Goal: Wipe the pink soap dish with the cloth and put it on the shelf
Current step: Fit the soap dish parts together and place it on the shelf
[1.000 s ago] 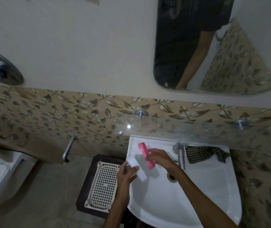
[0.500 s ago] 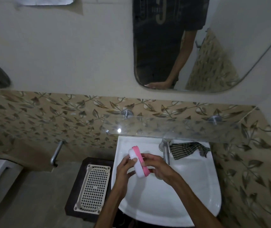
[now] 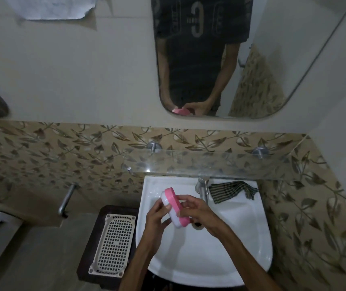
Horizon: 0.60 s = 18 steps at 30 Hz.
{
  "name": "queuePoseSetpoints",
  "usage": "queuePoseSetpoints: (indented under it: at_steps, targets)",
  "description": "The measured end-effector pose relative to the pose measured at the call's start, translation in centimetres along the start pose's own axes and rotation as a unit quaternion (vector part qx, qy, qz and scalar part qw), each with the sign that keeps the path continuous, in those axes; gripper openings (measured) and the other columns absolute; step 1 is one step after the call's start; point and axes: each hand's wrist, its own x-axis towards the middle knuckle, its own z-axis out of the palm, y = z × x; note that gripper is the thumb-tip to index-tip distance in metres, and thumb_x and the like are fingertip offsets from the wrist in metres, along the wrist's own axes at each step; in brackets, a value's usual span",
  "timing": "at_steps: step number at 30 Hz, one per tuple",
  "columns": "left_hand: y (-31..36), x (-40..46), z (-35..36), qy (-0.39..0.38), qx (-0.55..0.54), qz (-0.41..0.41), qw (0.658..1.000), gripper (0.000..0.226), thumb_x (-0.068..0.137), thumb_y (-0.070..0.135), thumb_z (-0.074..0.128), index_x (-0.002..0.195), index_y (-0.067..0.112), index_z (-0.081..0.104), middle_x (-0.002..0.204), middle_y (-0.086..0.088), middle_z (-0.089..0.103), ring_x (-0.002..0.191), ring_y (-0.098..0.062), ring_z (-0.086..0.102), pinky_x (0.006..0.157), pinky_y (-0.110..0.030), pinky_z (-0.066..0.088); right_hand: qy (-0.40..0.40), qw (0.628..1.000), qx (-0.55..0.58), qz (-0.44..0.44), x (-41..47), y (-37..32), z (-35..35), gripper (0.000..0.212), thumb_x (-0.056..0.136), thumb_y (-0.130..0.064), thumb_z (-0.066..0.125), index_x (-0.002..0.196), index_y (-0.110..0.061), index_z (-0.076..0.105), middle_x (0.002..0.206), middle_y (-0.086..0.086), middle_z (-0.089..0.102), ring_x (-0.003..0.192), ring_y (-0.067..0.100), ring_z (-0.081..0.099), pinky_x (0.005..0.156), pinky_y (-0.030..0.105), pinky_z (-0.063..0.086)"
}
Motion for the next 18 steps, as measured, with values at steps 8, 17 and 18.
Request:
queuePoseSetpoints:
  at_steps: [8,17,18]
  targets:
    - [1.6,0.7,-0.1,-0.028,-0.128,-0.06,0.99,0.065,0.084,0.033,0.077,0.137,0.0,0.059,0.13,-0.028,0.066,0.124,-0.045,0.063,0.099,-0.06,0.053,0.048,0.978,-0.185,-0.085,-1.5,-0.9,-0.3,0.08,0.062,-0.031,0.089,0.135,-0.041,0.058,0.124,-0.015,0.063,0.112,0.008,0.064,0.065,0.016,0.055]
    - [2.9,1.3,3.0,0.051,-0.176,-0.038,0.982,0.035,0.1,0.015,0.055,0.131,-0.002,0.058,0.114,-0.026,0.065,0.106,-0.039,0.064,0.082,-0.047,0.057,0.123,0.982,-0.096,-0.104,-2.3,-2.1,-0.9,0.055,0.088,-0.019,0.08,0.139,-0.021,0.059,0.13,-0.002,0.063,0.116,0.014,0.064,0.087,0.025,0.06]
    - [3.0,1.2,3.3,0.055,-0.184,-0.033,0.981,0.033,0.1,0.014,0.055,0.129,0.0,0.059,0.113,-0.024,0.065,0.105,-0.038,0.063,0.084,-0.048,0.055,0.16,0.981,-0.048,-0.098,-2.3,-2.0,-1.0,0.039,0.095,-0.018,0.073,0.133,-0.018,0.064,0.125,0.003,0.068,0.114,0.02,0.068,0.089,0.03,0.061]
